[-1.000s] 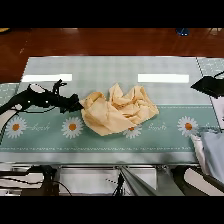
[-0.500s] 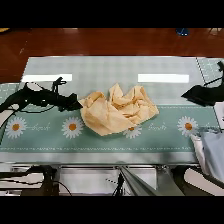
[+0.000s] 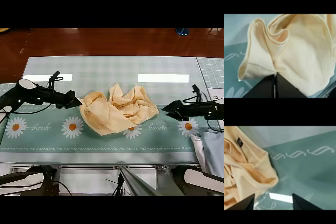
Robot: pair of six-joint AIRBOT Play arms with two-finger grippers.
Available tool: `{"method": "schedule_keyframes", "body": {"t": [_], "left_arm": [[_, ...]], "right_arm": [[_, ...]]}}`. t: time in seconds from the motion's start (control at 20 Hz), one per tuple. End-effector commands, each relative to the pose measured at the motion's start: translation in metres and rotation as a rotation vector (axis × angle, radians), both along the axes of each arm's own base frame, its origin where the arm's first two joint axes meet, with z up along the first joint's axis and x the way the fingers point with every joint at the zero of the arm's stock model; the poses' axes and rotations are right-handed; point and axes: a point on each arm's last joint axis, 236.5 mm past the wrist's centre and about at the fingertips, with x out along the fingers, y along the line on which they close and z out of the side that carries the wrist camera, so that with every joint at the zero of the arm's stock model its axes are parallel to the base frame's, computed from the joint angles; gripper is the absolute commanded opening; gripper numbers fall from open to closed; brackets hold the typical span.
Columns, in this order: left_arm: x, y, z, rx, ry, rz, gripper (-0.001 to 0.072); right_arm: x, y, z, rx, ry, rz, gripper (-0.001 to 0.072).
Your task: Fold the shirts.
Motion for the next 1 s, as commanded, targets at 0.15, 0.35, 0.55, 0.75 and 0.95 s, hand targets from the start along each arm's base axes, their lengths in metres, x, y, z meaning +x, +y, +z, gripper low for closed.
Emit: {"method": "schedule_keyframes", "body": {"t": [0.15,0.35,0.55,0.75,0.95], "left_arm": [[0.002,-0.001,0.014,-0.005,-0.039,0.002,0.0023],[0.018,0.000,0.036,-0.006,-0.106,0.003,0.0023],[0.049,0.013,0.119,-0.005,-0.313,0.011,0.0023],[0.062,0.052,0.263,0.030,-0.637,0.114,0.0023],[0.020,0.066,0.407,0.075,-0.985,0.187,0.0023]], "right_arm": [[0.024,0.054,-0.018,-0.109,-0.079,0.040,0.0521],[0.029,0.076,-0.017,-0.132,-0.116,0.073,0.0034],[0.058,0.053,0.048,-0.122,-0.252,0.052,0.0033],[0.090,-0.006,0.199,-0.225,-0.615,-0.079,0.0033],[0.062,-0.020,0.344,-0.325,-0.940,-0.146,0.0032]]}}
